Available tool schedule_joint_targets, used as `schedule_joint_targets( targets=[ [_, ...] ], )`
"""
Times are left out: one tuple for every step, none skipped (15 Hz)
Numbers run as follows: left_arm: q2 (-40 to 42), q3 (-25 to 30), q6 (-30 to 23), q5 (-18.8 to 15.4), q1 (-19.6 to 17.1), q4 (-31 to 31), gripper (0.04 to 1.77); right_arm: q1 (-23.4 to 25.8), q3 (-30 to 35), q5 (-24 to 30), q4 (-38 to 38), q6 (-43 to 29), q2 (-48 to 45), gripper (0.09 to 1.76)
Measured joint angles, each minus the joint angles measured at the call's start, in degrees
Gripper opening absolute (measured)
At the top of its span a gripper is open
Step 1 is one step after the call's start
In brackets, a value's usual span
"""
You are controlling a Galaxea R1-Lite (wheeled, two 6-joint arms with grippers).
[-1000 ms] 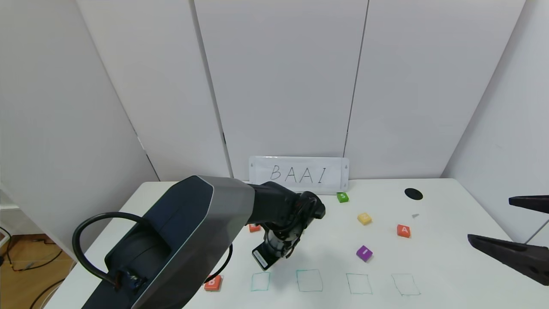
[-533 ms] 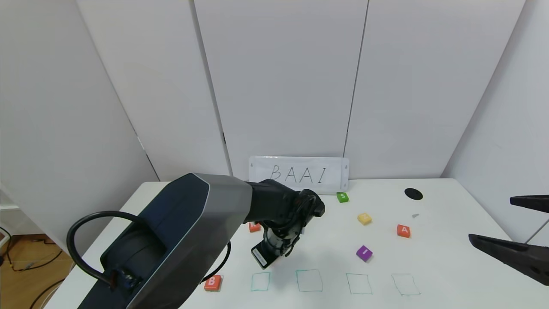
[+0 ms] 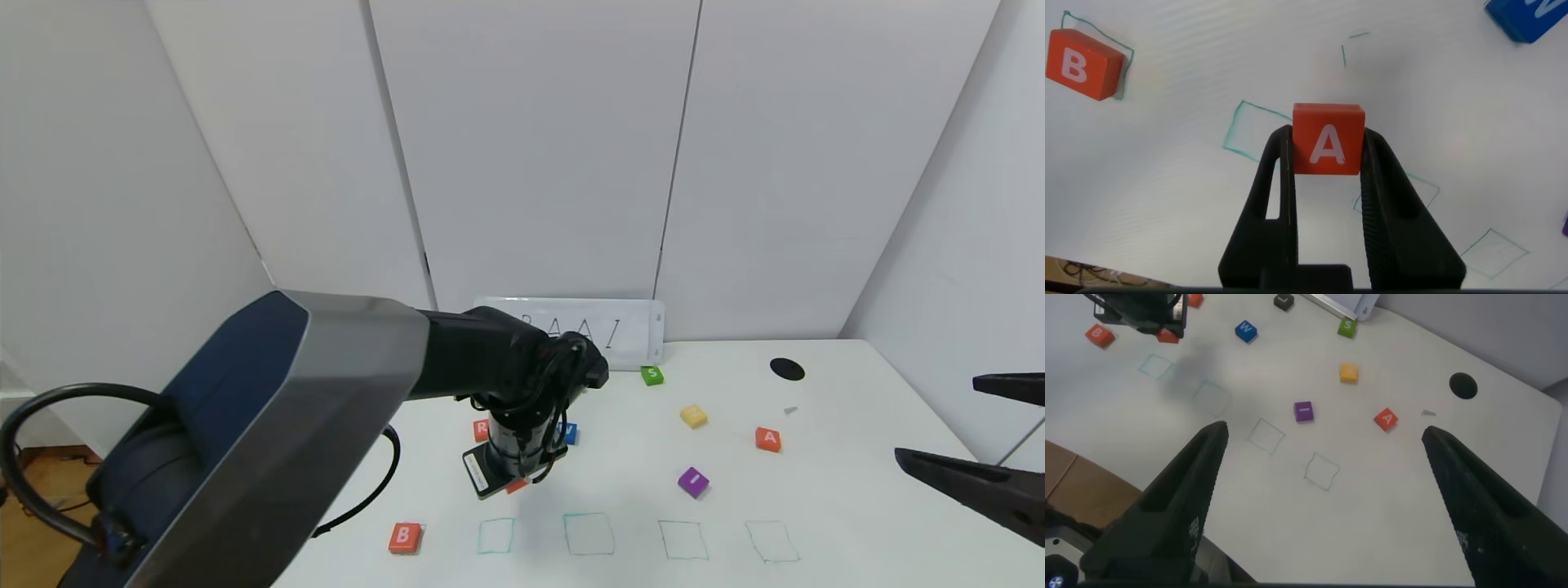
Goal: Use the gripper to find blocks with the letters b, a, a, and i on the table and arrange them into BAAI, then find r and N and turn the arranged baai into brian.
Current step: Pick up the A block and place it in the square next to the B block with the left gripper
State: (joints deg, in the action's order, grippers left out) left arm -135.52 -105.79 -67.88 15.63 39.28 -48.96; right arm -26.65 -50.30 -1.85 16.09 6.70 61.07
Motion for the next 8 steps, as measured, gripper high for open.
schedule_joint_targets(
  targets=[
    [1.5, 1.9, 3.4, -1.8, -0.1, 0.3, 0.50, -0.2, 0.0, 0.0, 0.0, 0.0, 0.0, 1.71],
    [3.1, 4.1, 7.2, -3.2, -0.2, 1.0, 0.50, -0.4, 0.1, 0.0, 0.1, 0.0, -0.1, 1.71],
    [4.7, 6.3, 10.6, -4.1, -0.2, 2.0, 0.50, -0.4, 0.1, 0.0, 0.0, 0.0, -0.1, 1.71],
    [6.2, 9.0, 14.0, -4.7, -0.2, 3.6, 0.50, -0.5, 0.2, 0.0, 0.0, 0.0, -0.2, 1.71],
    [7.9, 12.3, 17.7, -5.2, -0.4, 6.2, 0.50, -0.5, 0.2, 0.0, 0.0, 0.0, -0.2, 1.71],
    [9.3, 15.6, 20.6, -5.5, -0.6, 9.5, 0.50, -0.5, 0.2, 0.0, 0.0, 0.0, -0.2, 1.71],
    [10.6, 18.9, 23.1, -5.6, -0.7, 13.2, 0.50, -0.5, 0.3, 0.0, 0.0, 0.0, -0.2, 1.71],
    [11.8, 22.4, 25.3, -5.7, -0.9, 17.4, 0.51, -0.5, 0.3, 0.0, 0.0, 0.0, -0.2, 1.71]
  ],
)
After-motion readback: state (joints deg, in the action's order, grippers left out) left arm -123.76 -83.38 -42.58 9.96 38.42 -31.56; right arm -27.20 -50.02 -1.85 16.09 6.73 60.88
